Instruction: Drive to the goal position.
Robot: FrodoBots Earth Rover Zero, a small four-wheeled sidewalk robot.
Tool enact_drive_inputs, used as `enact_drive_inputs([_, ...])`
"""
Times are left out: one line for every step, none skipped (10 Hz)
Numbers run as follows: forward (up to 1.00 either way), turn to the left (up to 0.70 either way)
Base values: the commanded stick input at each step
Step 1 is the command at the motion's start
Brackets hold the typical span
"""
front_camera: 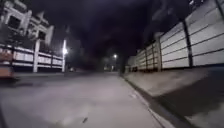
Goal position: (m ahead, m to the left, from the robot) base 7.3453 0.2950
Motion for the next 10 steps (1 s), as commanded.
enact_drive_inputs([0.7, 0.0])
enact_drive_inputs([0.7, 0.0])
enact_drive_inputs([0.7, 0.0])
enact_drive_inputs([0.7, 0.0])
enact_drive_inputs([0.7, 0.0])
enact_drive_inputs([0.7, 0.0])
enact_drive_inputs([0.7, 0.0])
enact_drive_inputs([0.7, 0.0])
enact_drive_inputs([0.7, 0.0])
enact_drive_inputs([0.7, 0.0])
